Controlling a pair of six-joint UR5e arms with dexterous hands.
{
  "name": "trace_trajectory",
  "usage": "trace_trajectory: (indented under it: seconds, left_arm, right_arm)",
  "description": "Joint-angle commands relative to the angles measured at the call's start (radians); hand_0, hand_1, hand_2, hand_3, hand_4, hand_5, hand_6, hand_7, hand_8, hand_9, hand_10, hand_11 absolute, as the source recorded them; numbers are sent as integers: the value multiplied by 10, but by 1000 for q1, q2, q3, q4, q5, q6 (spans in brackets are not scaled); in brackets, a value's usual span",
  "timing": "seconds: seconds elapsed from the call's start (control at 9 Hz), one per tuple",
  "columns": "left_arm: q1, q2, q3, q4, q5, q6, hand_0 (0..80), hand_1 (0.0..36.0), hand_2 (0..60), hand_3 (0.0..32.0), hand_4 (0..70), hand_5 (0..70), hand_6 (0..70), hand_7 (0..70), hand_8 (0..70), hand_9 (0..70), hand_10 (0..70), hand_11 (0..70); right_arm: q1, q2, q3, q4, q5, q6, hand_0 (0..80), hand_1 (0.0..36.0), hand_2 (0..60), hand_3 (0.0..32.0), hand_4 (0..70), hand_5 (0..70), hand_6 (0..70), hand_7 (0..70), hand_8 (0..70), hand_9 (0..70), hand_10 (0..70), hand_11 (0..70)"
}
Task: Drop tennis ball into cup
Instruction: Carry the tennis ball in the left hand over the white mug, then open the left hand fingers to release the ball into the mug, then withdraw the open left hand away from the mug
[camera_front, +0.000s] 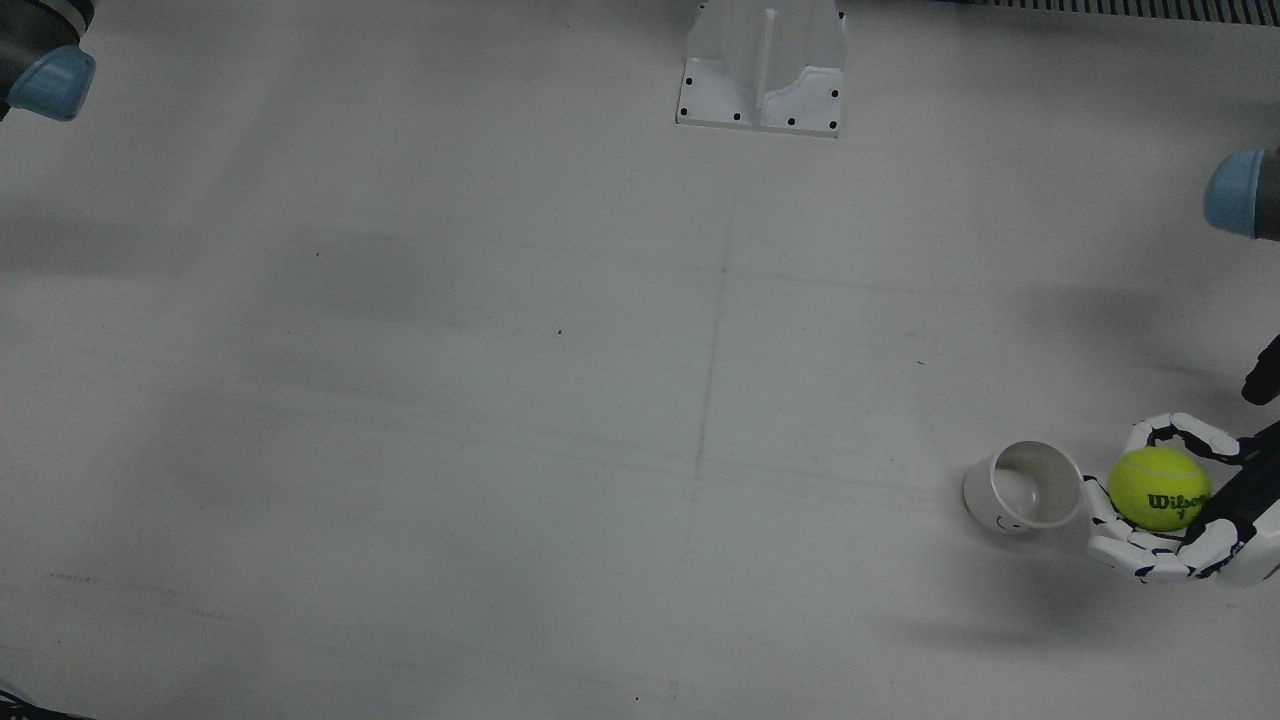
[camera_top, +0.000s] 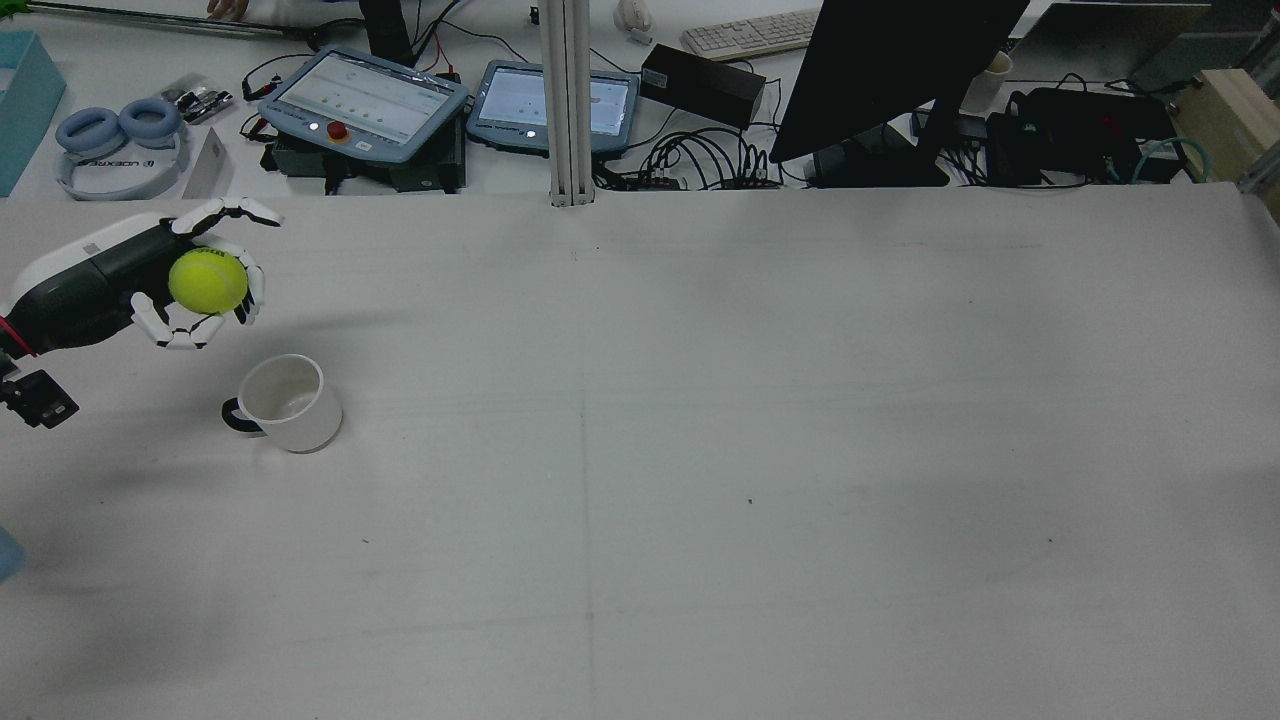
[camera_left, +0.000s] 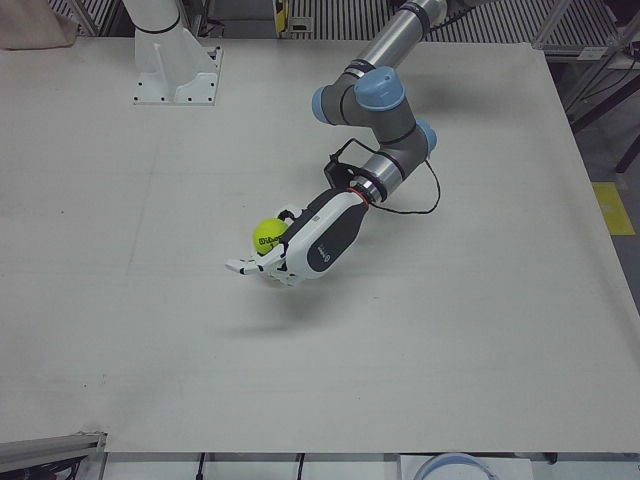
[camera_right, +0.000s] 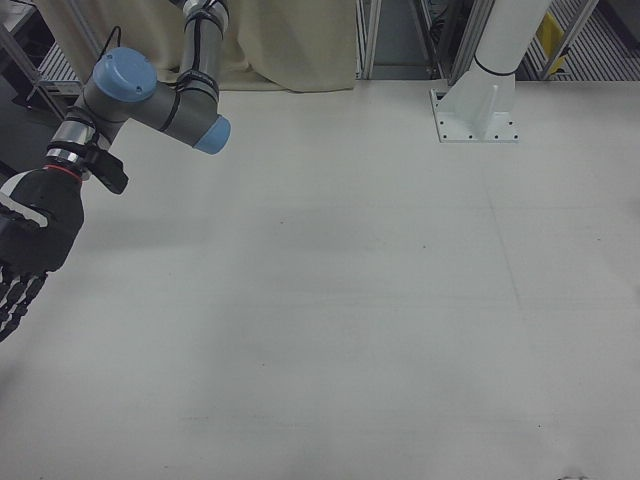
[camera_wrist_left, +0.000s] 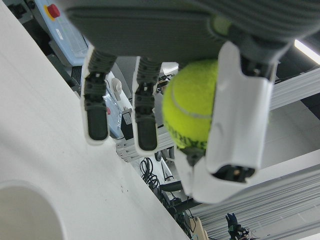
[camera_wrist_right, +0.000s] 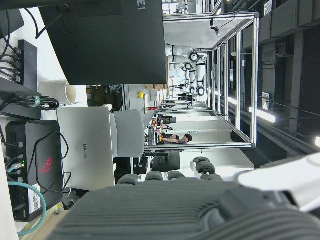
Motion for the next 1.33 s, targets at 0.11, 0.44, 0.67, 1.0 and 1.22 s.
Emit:
trace_trajectory:
  seconds: [0.11, 0.44, 0.67, 1.0, 1.22]
  left_arm:
    - [32, 28, -25, -12, -12, 9, 800, 360, 512, 320, 0, 267, 451, 250, 313, 170, 181, 303]
    - [45, 61, -34, -20, -28, 12, 706, 360, 424, 320, 0, 208, 311, 217, 264, 138, 157, 258]
    - [48, 68, -36, -25, -28, 12, 696, 360, 427, 320, 0, 197, 239, 230, 249, 140, 163, 267]
    - [-46, 61, -33, 38, -49, -166, 732, 360, 433, 320, 0, 200, 240, 232, 251, 142, 167, 273]
    - [-273, -79, 75, 139, -71, -200, 800, 360, 482, 320, 0, 220, 322, 245, 273, 151, 181, 296]
  right_arm:
    - [0, 0, 0, 0, 0, 0, 0, 0, 0, 0, 0, 0, 0, 0, 0, 0, 0, 0]
    - [0, 0, 0, 0, 0, 0, 0, 0, 0, 0, 0, 0, 0, 0, 0, 0, 0, 0]
    - [0, 0, 0, 0, 0, 0, 0, 0, 0, 0, 0, 0, 0, 0, 0, 0, 0, 0]
    - [0, 0, -1, 0, 0, 0, 0, 0, 0, 0, 0, 0, 0, 0, 0, 0, 0, 0]
    - [0, 0, 0, 0, 0, 0, 0, 0, 0, 0, 0, 0, 0, 0, 0, 0, 0, 0]
